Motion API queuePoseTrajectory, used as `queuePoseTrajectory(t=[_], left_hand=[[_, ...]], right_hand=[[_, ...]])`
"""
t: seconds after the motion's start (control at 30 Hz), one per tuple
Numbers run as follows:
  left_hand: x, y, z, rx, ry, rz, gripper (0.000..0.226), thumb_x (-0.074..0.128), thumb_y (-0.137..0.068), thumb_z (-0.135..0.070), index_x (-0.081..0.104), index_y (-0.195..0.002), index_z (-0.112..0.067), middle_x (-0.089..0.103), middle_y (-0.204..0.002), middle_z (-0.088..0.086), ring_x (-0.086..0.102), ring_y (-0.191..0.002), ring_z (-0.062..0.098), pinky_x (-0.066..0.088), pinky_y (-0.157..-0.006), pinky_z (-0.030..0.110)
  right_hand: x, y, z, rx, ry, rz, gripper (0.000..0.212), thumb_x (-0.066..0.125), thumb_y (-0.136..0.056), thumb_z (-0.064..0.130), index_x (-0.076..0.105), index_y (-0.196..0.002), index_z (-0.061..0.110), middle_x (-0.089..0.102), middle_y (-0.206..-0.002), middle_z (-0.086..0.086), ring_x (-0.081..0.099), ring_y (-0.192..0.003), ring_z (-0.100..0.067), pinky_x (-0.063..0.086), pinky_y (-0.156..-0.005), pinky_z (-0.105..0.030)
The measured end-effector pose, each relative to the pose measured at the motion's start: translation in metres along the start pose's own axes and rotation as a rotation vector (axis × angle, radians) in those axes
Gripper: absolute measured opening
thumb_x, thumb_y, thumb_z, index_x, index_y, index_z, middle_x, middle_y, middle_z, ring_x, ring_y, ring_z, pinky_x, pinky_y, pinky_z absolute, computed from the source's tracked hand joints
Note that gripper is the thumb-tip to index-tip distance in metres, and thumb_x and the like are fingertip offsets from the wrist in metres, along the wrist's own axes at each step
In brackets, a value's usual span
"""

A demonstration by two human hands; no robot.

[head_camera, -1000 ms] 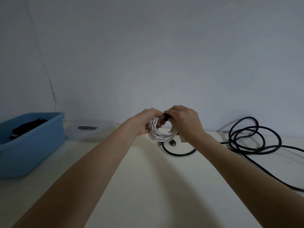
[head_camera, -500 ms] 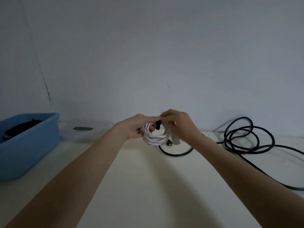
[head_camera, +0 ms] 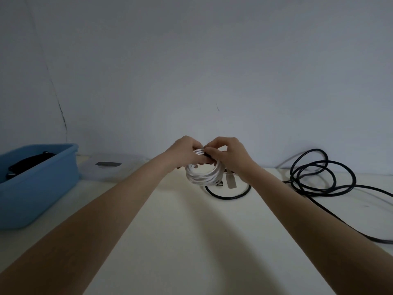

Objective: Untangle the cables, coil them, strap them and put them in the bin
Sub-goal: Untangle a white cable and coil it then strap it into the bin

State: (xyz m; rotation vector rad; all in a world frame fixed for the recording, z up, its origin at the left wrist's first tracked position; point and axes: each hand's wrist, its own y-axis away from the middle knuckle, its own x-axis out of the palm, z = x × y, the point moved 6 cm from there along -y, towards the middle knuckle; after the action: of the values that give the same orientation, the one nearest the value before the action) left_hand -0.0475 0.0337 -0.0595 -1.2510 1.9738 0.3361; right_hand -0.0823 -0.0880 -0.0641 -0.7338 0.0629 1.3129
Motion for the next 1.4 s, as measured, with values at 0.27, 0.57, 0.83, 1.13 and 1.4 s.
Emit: queuePoseTrajectory(t=[0.27,0.57,0.83,1.13,1.4], left_hand=[[-0.003,0.006,-0.007,0.224,-0.242,-0.077,0.014,0.07,-0.082,-0.019,0.069,-0.095,-0.024,0.069,-0.083,-0.002,0.065,-0.059,0.014,0.047,-0.058,0.017],[0.019,0.0,0.0,0.204,-0.989,-0.225,0.028,0.041,-0.1,-0.03,0.052,-0.116,-0.011,0.06,-0.109,0.008,0.059,-0.097,0.032,0.033,-0.065,0.031],[0.014,-0.004,0.001,0.154,-0.744,-0.175,0.027,0.049,-0.096,-0.029,0.05,-0.116,-0.01,0.062,-0.106,0.01,0.058,-0.089,0.03,0.035,-0.065,0.032],[0.004,0.005,-0.012,0.23,-0.829,-0.247,0.029,0.054,-0.092,-0.035,0.057,-0.113,-0.014,0.063,-0.103,0.005,0.06,-0.091,0.026,0.037,-0.064,0.029],[-0.007,0.011,-0.005,0.172,-0.855,-0.294,0.02,0.047,-0.094,-0.019,0.056,-0.104,-0.004,0.062,-0.099,0.014,0.059,-0.089,0.031,0.036,-0.065,0.032]], right_hand=[[0.007,0.004,-0.02,0.279,-0.281,0.073,0.032,0.065,-0.087,0.022,0.064,-0.092,-0.009,0.064,-0.075,-0.015,0.053,-0.067,-0.024,0.04,-0.059,-0.03],[0.013,-0.004,-0.013,0.291,-0.095,0.155,0.007,0.061,-0.08,-0.005,0.067,-0.081,-0.008,0.068,-0.082,-0.027,0.065,-0.075,-0.029,0.054,-0.08,-0.041],[0.005,-0.006,-0.015,0.272,-0.115,0.096,0.007,0.067,-0.077,0.002,0.07,-0.076,-0.004,0.07,-0.078,-0.024,0.058,-0.072,-0.027,0.048,-0.072,-0.039],[-0.002,-0.002,-0.007,0.216,-0.145,0.067,0.008,0.069,-0.078,0.005,0.071,-0.079,-0.003,0.067,-0.078,-0.019,0.057,-0.073,-0.023,0.047,-0.072,-0.035],[0.013,0.015,0.0,0.31,-0.237,0.373,0.03,0.066,-0.085,0.01,0.058,-0.114,0.009,0.063,-0.095,-0.007,0.06,-0.082,-0.018,0.051,-0.07,-0.026]])
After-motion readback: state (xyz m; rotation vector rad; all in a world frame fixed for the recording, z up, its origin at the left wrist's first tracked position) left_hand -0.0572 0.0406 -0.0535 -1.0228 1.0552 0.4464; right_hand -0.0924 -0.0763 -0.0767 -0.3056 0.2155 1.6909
